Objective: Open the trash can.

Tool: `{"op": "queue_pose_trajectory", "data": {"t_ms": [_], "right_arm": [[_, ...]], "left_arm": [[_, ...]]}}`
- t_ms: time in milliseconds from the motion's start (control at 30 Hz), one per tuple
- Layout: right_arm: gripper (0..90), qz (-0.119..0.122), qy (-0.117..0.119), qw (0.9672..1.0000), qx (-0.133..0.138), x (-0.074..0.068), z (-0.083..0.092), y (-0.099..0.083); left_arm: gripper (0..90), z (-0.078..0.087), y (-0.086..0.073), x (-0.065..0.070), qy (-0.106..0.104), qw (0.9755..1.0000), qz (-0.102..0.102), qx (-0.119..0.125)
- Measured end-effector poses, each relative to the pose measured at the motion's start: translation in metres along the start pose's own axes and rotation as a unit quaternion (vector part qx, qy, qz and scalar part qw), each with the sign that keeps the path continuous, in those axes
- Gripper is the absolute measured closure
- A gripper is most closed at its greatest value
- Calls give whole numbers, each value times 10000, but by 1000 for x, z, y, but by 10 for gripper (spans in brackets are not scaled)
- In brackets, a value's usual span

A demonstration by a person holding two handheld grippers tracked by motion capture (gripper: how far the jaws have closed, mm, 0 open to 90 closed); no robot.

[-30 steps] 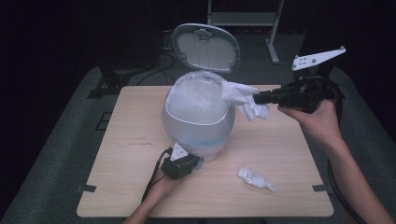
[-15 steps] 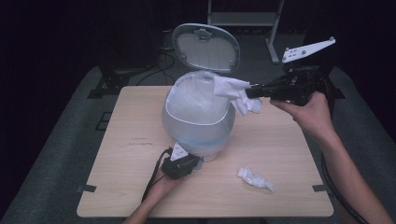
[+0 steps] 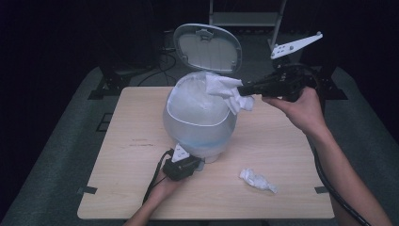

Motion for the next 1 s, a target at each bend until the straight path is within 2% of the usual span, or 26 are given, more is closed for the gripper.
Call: {"op": "queue_pose_trajectory", "data": {"t_ms": [433,1000], "right_arm": [[875,16,24,10000,-46,0,-12,11],[874,38,118,9997,-188,0,-40,18]], "left_arm": [[676,0,0,0,-1,10000,1,-1],[676,0,0,0,-7,10000,16,2]]}}
Point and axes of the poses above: each handheld gripper's, and its own axes: z roughly backward along the jaws, y roughly out of its top, x roughly to its right, the point moved 8 cm from there along -z, roughly forward along the jaws, and after that the axes turned 5 degrees about -y, right-handed, at the moved point
